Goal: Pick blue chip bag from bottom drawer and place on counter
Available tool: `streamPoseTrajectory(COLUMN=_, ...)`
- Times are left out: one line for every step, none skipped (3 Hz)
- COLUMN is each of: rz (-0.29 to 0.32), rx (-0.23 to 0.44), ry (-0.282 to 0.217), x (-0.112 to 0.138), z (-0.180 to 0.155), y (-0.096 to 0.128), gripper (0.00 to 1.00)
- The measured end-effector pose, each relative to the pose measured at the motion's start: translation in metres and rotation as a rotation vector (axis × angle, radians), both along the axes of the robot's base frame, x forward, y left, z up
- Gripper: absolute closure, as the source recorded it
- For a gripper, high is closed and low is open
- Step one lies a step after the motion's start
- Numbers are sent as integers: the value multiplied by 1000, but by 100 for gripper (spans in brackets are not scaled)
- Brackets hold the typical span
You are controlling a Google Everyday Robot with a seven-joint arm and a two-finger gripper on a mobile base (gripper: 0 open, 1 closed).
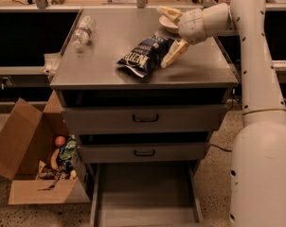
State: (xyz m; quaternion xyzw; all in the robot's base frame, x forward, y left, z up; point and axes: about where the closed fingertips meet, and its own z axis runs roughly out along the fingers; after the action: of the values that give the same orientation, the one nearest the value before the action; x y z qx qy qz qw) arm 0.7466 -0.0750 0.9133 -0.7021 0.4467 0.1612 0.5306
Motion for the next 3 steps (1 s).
streamPoseTrajectory(rz=0, rx=0, ry=0, x=0, z=0, y=0, gripper=0)
streamPoseTrajectory(rz=-12, rx=13, ry=-44, x=-1, z=12, y=-7, gripper=0)
streamPoseTrajectory(rz=-54, rx=26, ry=-130, x=-11, z=42, y=-27, gripper=0)
